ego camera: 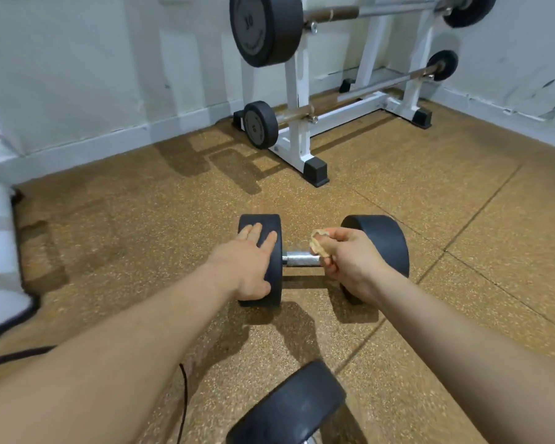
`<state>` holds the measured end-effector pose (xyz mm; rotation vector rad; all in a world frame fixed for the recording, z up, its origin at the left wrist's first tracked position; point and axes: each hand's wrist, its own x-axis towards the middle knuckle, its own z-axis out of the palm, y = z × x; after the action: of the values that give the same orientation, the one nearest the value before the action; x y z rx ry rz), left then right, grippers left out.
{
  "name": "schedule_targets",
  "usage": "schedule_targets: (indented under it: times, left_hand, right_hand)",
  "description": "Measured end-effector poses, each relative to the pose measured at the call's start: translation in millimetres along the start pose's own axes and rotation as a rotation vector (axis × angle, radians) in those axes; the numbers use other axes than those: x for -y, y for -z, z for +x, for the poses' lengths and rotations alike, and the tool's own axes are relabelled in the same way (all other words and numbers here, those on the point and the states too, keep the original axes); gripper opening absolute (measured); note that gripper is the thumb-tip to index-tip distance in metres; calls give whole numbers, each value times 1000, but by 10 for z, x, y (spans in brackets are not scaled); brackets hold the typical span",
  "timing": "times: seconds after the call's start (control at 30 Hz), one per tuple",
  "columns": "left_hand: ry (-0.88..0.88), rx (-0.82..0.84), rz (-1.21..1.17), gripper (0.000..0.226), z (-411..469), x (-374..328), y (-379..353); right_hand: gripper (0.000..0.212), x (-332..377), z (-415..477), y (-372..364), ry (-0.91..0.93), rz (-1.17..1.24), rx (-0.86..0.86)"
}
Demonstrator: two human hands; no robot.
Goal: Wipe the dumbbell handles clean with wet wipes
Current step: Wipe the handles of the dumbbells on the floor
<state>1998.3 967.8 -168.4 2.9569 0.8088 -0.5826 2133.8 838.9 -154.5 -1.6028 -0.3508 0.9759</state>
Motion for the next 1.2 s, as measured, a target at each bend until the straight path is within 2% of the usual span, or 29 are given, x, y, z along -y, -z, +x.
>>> schedule_targets:
  times: [0.07, 0.1, 0.17, 0.23, 0.3, 0.33, 0.43, 0.57, 0.63, 0.77, 0.83, 0.93, 1.03, 1.1, 1.2]
  left_hand:
    - [32, 74, -85, 97, -109, -42, 66]
    - [67, 93, -204, 89, -163, -58, 125]
    - [166, 21, -635, 60, -319, -60, 332]
    - [295, -88, -1187, 34, -614, -40, 638]
    - [397, -82, -1612, 33, -1020, 8, 972]
    - [405, -53, -1722, 37, -1253, 46, 1128]
    - [410, 24, -1859, 35, -2008, 202, 1527]
    - [464, -21, -2040, 12, -2988, 402, 2134]
    - [527, -118, -2178, 9, -3524, 477, 2500]
    - [699, -318, -2391, 16, -4609, 565, 3110]
    - [812, -446, -2416, 11, -5117, 580, 3295]
    - [946, -636, -2409, 11, -5826, 645, 3427]
    - [1018, -755, -2402, 16, -6466, 777, 3483]
    - [1034, -822, -2416, 9, -6862, 901, 3455]
    - [1128, -923, -2449, 19, -7335, 1174, 3251]
  right_hand:
    - [14, 206, -224, -43, 7, 46, 71]
    - [16, 322, -360, -67, 3, 102, 110]
    - [19, 570, -629, -150, -21, 219, 141]
    - [20, 791, -904, -291, -19, 211, 94]
    - [18, 981, -1188, -452, 14, 98, 32]
    - [17, 1080, -1339, -535, 23, 33, 7]
    - [14, 1486, -1864, -851, 23, -121, -3]
    - [21, 2254, -2672, -1299, -28, -184, 127]
    - [18, 2665, -3095, -1455, -190, -22, 240]
    - [27, 3358, -3892, -1790, -483, 200, 392]
    - [25, 3578, -4270, -1987, -596, 240, 411]
    - [21, 3810, -4753, -2280, -684, 173, 487]
    - [14, 3953, -5163, -2591, -683, 72, 603]
    - [10, 4002, -5397, -2855, -586, -39, 655]
    - [14, 4014, -5691, -3367, -429, -166, 706]
